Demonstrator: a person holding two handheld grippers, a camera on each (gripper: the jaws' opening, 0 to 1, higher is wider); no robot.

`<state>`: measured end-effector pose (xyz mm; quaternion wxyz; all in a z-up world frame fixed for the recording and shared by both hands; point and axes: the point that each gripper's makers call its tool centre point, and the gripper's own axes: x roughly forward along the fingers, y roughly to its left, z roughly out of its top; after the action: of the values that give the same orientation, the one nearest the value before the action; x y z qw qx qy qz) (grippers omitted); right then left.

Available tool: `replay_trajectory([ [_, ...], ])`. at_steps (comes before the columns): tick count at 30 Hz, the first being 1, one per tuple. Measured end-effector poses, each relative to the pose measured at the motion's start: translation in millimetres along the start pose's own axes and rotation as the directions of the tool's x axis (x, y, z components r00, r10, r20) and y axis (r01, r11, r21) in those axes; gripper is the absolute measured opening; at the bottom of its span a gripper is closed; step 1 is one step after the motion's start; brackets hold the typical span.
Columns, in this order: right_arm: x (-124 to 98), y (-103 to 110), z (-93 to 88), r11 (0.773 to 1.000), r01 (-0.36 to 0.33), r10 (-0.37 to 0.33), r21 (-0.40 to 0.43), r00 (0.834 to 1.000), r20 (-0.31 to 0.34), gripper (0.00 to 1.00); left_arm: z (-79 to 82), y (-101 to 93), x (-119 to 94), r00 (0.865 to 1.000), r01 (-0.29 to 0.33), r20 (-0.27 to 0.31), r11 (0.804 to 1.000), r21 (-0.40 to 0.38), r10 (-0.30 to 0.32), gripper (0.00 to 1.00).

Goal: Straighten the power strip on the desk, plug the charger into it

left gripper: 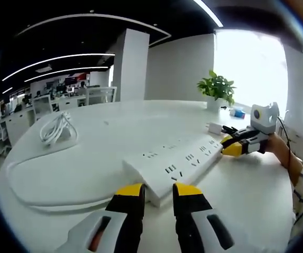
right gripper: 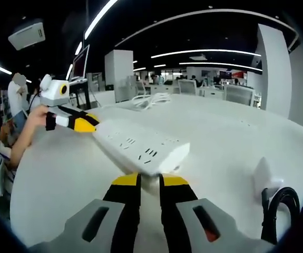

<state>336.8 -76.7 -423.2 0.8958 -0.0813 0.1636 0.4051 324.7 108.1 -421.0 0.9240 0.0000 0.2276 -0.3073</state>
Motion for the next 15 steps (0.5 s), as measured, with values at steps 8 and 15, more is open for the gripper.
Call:
replay_trajectory([
  [8, 0, 0, 0.2, 1.0, 0.0, 0.0, 0.003, 1.0, 0.001, 0.14, 2.8, 1.7, -2, 1.0, 0.024, 0.015, 0.999, -0.036, -0.023, 0.21],
  [15, 0, -1, 3.9, 1.0, 0.009, -0.009, -0.012, 1.0, 0.011, 0.15, 21.7, -20.8, -5, 0.98, 0.171, 0.122, 0.98, -0.101, -0.158, 0.11],
])
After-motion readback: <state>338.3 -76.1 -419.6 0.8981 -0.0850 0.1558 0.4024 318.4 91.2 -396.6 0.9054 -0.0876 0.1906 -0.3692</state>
